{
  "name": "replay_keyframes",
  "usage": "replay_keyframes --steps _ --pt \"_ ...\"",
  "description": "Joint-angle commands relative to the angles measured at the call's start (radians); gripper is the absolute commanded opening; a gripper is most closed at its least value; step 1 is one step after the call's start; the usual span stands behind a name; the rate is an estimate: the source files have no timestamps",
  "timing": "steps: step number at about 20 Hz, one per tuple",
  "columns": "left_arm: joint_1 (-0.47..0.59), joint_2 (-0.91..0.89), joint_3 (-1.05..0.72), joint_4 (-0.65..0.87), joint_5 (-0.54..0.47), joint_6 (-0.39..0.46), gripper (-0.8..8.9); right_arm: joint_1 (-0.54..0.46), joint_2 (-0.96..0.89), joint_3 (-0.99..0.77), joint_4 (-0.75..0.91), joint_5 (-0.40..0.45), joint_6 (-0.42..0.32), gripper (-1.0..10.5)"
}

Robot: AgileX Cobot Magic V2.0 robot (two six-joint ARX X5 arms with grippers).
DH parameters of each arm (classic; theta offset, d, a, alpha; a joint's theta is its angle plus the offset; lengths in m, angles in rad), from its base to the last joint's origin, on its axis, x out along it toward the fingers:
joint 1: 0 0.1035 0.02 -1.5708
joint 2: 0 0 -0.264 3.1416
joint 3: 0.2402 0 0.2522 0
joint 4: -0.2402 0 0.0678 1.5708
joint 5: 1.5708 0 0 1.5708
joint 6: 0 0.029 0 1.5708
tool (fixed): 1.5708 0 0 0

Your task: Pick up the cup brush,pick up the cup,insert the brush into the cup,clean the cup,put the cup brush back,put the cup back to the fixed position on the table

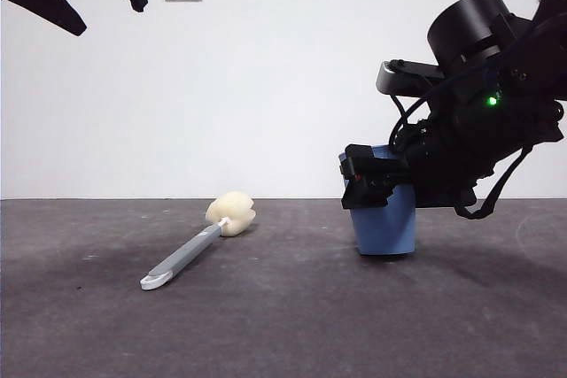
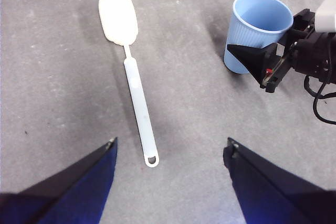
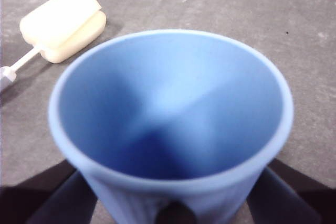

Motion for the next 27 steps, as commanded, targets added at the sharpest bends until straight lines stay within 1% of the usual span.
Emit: replay_keyframes --steps 1,3,9,14,16,18,24,25,27 --pt "-0.004 0.0 -0.005 0.002 -0.002 0.017 3.46 0.005 0.026 -0.021 -0.099 -0.002 0.0 3.9" --pt "-0.004 0.0 -0.005 0.002 -0.001 0.017 3.46 0.005 0.018 -0.021 -0.115 -0.002 0.0 4.5" --pt "-0.004 0.0 -0.005 -0.006 -0.001 0.017 3.46 0.005 -0.043 -0.021 -0.134 0.0 0.003 4.5" --pt "-0.004 0.0 -0.005 -0.01 -0.001 0.017 3.46 0.014 -0.155 -0.021 -0.25 -0.001 0.003 4.5" --pt "-0.004 0.0 -0.005 -0.01 0.0 0.017 3.46 0.017 -0.228 -0.021 -0.369 -0.004 0.025 4.5" --pt "-0.004 0.0 -0.005 -0.018 0.005 0.032 3.46 0.033 -0.319 -0.021 -0.54 -0.005 0.055 4.5" --pt "-0.004 0.0 -0.005 -0.099 0.008 0.097 3.45 0.136 -0.697 -0.021 -1.01 -0.008 0.087 4.4" --pt "-0.004 0.0 -0.005 -0.111 0.023 0.111 3.45 0.149 -0.757 -0.02 -1.07 -0.014 0.089 4.4" --pt "-0.004 0.0 -0.005 -0.132 0.081 0.118 3.45 0.165 -0.859 -0.011 -1.173 -0.057 0.095 4.3"
